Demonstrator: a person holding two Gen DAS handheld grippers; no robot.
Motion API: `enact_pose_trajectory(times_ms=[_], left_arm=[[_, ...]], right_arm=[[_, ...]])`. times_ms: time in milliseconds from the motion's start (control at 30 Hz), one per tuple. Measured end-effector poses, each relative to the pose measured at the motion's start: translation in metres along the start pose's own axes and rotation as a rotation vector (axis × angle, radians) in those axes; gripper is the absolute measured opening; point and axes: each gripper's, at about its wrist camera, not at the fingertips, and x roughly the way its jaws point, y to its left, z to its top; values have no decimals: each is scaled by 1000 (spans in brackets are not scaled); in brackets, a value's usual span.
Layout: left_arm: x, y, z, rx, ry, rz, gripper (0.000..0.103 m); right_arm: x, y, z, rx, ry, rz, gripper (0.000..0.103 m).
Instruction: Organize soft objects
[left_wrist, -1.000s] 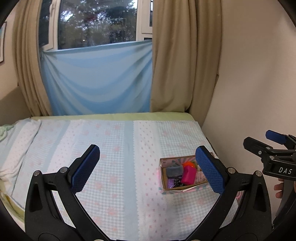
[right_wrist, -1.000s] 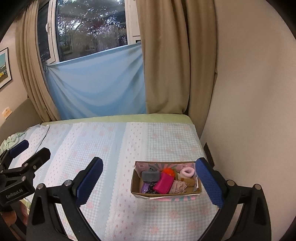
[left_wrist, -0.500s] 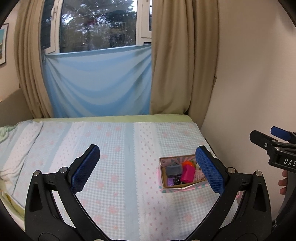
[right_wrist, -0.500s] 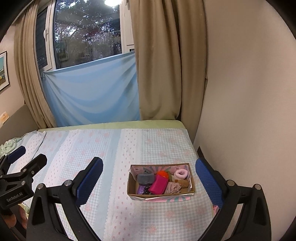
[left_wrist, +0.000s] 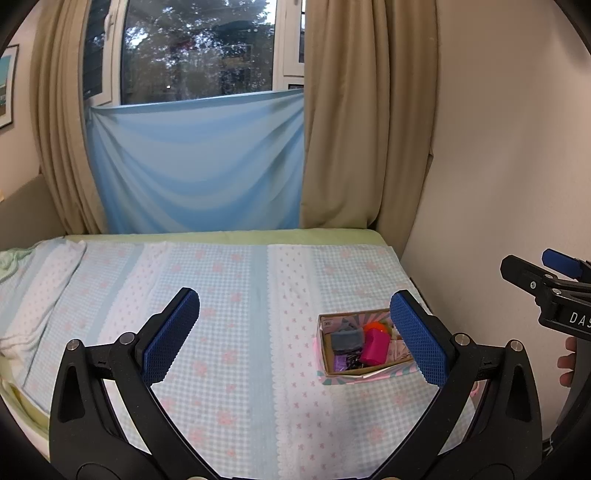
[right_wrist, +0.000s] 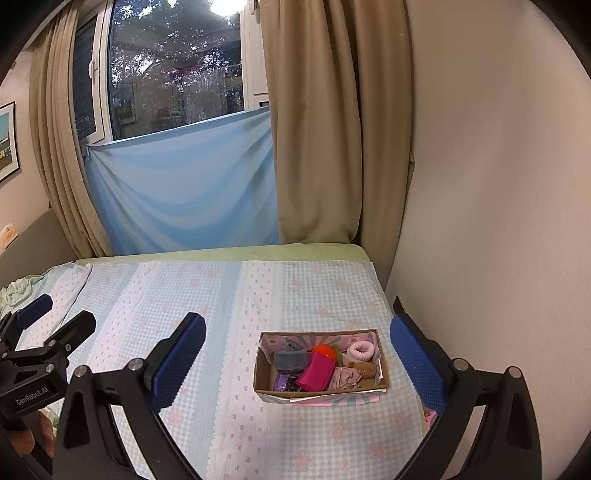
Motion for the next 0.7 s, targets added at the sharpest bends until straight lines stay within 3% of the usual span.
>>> enact_pose_trajectory(times_ms=[700], left_arm=[[7, 1, 4, 6, 4, 27, 103]], right_arm=[[7, 4, 5, -8, 17, 9, 100]])
